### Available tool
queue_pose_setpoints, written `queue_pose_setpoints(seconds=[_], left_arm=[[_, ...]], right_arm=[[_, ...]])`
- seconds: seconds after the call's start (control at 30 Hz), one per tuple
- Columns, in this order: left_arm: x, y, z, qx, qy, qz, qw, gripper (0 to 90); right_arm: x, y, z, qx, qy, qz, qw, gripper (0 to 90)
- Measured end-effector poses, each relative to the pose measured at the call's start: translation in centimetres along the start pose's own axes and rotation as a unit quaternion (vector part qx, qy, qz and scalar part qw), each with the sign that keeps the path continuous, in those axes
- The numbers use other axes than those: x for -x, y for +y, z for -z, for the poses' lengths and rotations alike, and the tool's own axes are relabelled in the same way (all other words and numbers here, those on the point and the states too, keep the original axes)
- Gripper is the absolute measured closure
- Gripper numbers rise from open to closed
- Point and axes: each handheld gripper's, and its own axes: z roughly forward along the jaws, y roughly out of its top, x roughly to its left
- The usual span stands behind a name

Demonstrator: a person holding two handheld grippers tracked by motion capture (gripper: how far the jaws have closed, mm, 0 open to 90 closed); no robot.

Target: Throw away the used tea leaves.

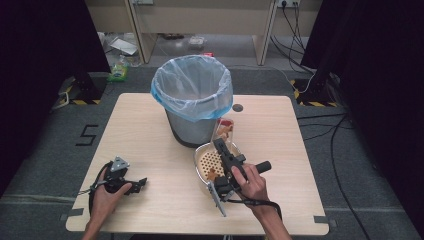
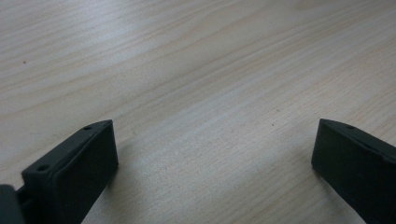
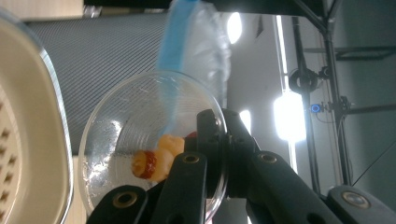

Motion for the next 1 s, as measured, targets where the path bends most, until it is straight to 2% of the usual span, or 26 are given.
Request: queue_pose_setpoints(seconds=[0.07,0.13,0.17,0.23,0.27,0.3,0.33,0.37,0.43,0.5,0.57,0.6,0.67,0.73,0.77,0.8,0.87,0.97,1.0], left_arm=[[0.0,0.0,0.0,0.0,0.0,0.0,1.0,0.0],[0.0,0.0,0.0,0.0,0.0,0.0,1.0,0.0],[0.0,0.0,0.0,0.0,0.0,0.0,1.0,0.0],[0.0,0.0,0.0,0.0,0.0,0.0,1.0,0.0],[0.0,0.0,0.0,0.0,0.0,0.0,1.0,0.0],[0.0,0.0,0.0,0.0,0.0,0.0,1.0,0.0],[0.0,0.0,0.0,0.0,0.0,0.0,1.0,0.0],[0.0,0.0,0.0,0.0,0.0,0.0,1.0,0.0],[0.0,0.0,0.0,0.0,0.0,0.0,1.0,0.0],[0.0,0.0,0.0,0.0,0.0,0.0,1.0,0.0],[0.0,0.0,0.0,0.0,0.0,0.0,1.0,0.0],[0.0,0.0,0.0,0.0,0.0,0.0,1.0,0.0],[0.0,0.0,0.0,0.0,0.0,0.0,1.0,0.0],[0.0,0.0,0.0,0.0,0.0,0.0,1.0,0.0],[0.0,0.0,0.0,0.0,0.0,0.0,1.0,0.0],[0.0,0.0,0.0,0.0,0.0,0.0,1.0,0.0],[0.0,0.0,0.0,0.0,0.0,0.0,1.0,0.0],[0.0,0.0,0.0,0.0,0.0,0.0,1.0,0.0],[0.0,0.0,0.0,0.0,0.0,0.0,1.0,0.0]], right_arm=[[-0.1,0.5,0.4,0.017,-0.007,0.009,0.9998,87.7],[-0.2,0.6,0.1,0.014,-0.001,0.017,0.9998,87.7],[-0.2,0.6,0.1,0.013,-0.001,0.006,0.9999,87.7],[0.1,0.5,0.1,0.019,-0.006,0.002,0.9998,87.7],[0.0,0.3,-0.1,0.007,-0.002,0.0,1.0,87.7],[0.0,0.2,0.0,0.007,-0.003,-0.006,0.9999,87.7],[0.3,0.3,0.1,0.021,-0.011,0.01,0.9997,87.7],[0.0,0.2,0.1,0.01,-0.007,-0.008,0.9999,87.7],[0.1,0.2,0.1,0.015,-0.008,0.003,0.9999,87.7],[0.2,0.2,0.1,0.011,-0.009,0.003,0.9999,87.7],[0.5,0.1,0.1,0.018,-0.017,-0.004,0.9997,87.7],[0.5,-0.1,-0.2,0.007,-0.009,-0.009,0.9999,87.7],[0.9,-0.3,-0.2,0.01,-0.008,-0.028,0.9995,87.7],[1.6,-0.7,-0.4,0.004,0.002,-0.071,0.9975,87.7],[2.0,-1.0,-0.6,-0.004,0.01,-0.102,0.9947,87.6],[2.3,-1.6,-0.9,-0.015,0.019,-0.142,0.9896,87.6],[2.8,-2.8,-1.4,-0.028,0.033,-0.208,0.9772,87.6],[2.9,-4.2,-1.9,-0.042,0.048,-0.272,0.9601,87.6],[2.9,-4.7,-2.2,-0.045,0.056,-0.295,0.9529,87.5]])
